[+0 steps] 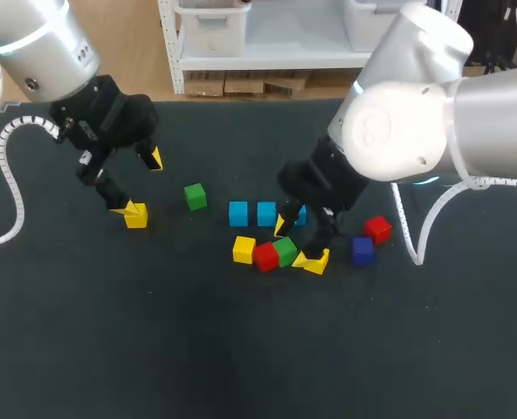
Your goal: Place the blue cubes, place green cubes on the blue cubes, place the yellow cubes on the green cubes, then place the red cubes on the yellow cubes, and place purple cube on the red cubes.
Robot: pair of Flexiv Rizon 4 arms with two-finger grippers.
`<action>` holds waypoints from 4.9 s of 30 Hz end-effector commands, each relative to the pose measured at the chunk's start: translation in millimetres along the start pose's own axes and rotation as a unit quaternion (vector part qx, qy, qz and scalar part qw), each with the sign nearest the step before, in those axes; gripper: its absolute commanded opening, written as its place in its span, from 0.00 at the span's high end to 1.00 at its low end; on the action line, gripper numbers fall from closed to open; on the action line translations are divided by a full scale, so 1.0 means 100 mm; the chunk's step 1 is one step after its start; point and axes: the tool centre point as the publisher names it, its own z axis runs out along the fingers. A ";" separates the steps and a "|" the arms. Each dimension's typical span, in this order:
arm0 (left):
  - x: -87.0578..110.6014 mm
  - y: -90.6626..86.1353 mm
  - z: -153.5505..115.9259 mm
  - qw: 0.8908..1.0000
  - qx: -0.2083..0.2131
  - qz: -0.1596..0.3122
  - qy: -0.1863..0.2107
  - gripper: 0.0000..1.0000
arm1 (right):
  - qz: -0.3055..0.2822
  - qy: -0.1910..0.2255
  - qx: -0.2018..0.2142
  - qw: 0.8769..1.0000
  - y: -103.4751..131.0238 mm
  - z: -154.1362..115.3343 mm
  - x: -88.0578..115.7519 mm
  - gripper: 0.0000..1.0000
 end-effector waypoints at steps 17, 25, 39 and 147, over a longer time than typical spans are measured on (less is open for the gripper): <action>0.01 0.01 0.00 1.000 0.001 0.001 -0.001 0.00 | -0.014 -0.002 -0.011 1.000 -0.04 0.03 0.02 0.58; 0.01 0.01 0.00 1.000 0.001 0.001 -0.001 0.00 | -0.015 -0.003 -0.011 1.000 -0.04 0.03 0.02 0.80; 0.01 0.01 0.00 1.000 0.001 0.001 -0.001 0.00 | -0.001 -0.003 0.002 1.000 0.06 -0.18 0.00 1.00; 0.01 0.01 0.00 1.000 0.001 0.001 -0.001 0.00 | 0.154 -0.002 0.104 0.983 -0.72 -0.43 0.06 1.00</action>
